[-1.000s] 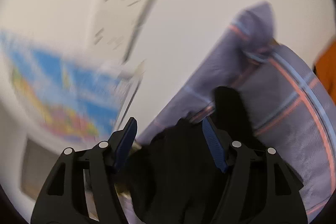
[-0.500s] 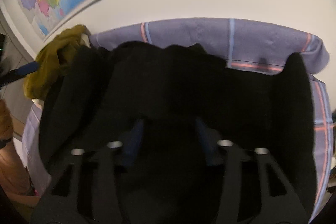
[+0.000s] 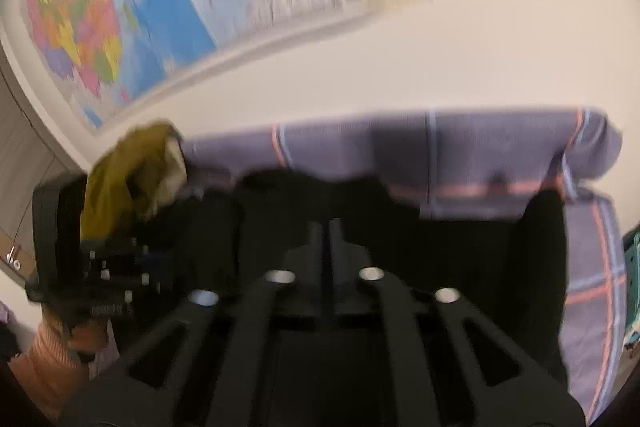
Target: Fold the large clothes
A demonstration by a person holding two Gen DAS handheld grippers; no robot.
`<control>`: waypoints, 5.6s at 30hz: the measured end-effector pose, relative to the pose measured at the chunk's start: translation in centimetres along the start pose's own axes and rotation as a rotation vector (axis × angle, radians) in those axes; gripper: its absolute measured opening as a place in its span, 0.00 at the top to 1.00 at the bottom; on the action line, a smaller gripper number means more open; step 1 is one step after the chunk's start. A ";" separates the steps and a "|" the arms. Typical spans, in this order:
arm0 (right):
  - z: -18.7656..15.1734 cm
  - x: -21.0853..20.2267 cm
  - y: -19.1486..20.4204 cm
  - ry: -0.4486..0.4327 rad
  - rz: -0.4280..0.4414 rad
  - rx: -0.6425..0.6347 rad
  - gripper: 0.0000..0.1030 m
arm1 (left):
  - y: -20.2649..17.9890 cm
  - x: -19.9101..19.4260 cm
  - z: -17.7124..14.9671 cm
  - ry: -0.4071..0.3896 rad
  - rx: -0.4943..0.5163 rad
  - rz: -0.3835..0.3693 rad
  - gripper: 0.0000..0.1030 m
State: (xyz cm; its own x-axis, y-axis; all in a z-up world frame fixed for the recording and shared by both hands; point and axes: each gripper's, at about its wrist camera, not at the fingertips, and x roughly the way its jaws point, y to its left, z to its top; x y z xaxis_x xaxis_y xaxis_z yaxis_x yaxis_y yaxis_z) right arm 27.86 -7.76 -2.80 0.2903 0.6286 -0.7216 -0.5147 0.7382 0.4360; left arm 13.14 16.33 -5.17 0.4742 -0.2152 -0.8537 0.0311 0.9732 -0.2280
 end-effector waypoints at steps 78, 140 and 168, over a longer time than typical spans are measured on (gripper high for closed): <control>-4.4 -9.2 3.6 -0.196 -0.111 -0.139 0.92 | -2.5 -3.4 -3.8 -0.123 0.029 0.085 0.86; -15.7 -20.3 -3.4 -0.270 -0.324 0.131 0.49 | 1.4 -11.0 -16.8 -0.203 -0.086 0.114 0.30; -17.3 -18.1 4.9 -0.202 -0.143 -0.076 0.33 | -0.9 -10.4 -19.5 -0.148 -0.050 -0.024 0.21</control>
State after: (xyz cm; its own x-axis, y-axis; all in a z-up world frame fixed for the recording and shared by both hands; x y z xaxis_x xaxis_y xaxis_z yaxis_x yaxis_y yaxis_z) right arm 6.13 -19.70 3.10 0.5160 0.5606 -0.6477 -0.5139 0.8075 0.2894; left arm -8.97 16.12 -5.26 0.5983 -0.2206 -0.7703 0.0017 0.9617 -0.2741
